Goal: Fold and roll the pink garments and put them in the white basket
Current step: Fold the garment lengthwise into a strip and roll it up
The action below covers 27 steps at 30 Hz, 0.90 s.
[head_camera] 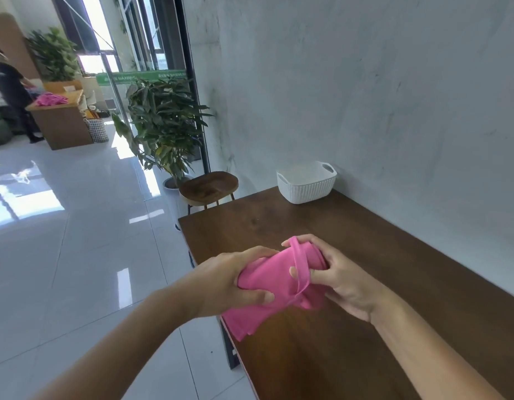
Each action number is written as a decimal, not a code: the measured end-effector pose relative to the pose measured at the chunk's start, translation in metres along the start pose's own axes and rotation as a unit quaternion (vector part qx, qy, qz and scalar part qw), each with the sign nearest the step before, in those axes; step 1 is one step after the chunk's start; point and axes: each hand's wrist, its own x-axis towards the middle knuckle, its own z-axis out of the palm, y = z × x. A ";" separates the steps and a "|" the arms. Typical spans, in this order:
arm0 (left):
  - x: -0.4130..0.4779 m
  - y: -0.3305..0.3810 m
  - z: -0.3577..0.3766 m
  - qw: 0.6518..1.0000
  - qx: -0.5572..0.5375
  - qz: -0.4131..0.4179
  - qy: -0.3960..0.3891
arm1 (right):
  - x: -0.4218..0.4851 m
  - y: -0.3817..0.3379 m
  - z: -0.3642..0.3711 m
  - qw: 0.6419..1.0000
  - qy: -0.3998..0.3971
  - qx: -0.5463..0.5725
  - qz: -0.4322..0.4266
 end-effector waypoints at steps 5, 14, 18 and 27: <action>0.007 -0.029 -0.042 0.994 0.104 -0.009 0.037 | 0.058 -0.014 0.007 0.995 -0.059 -0.077 0.004; 0.011 -0.098 -0.084 0.988 0.133 -0.043 0.068 | 0.134 -0.011 0.049 0.976 0.003 -0.217 -0.025; 0.018 -0.133 -0.101 0.986 0.138 -0.038 0.084 | 0.159 -0.005 0.063 0.963 0.084 -0.256 -0.027; 0.035 -0.209 -0.133 0.986 0.120 -0.033 0.109 | 0.200 0.043 0.075 0.926 0.229 -0.293 0.064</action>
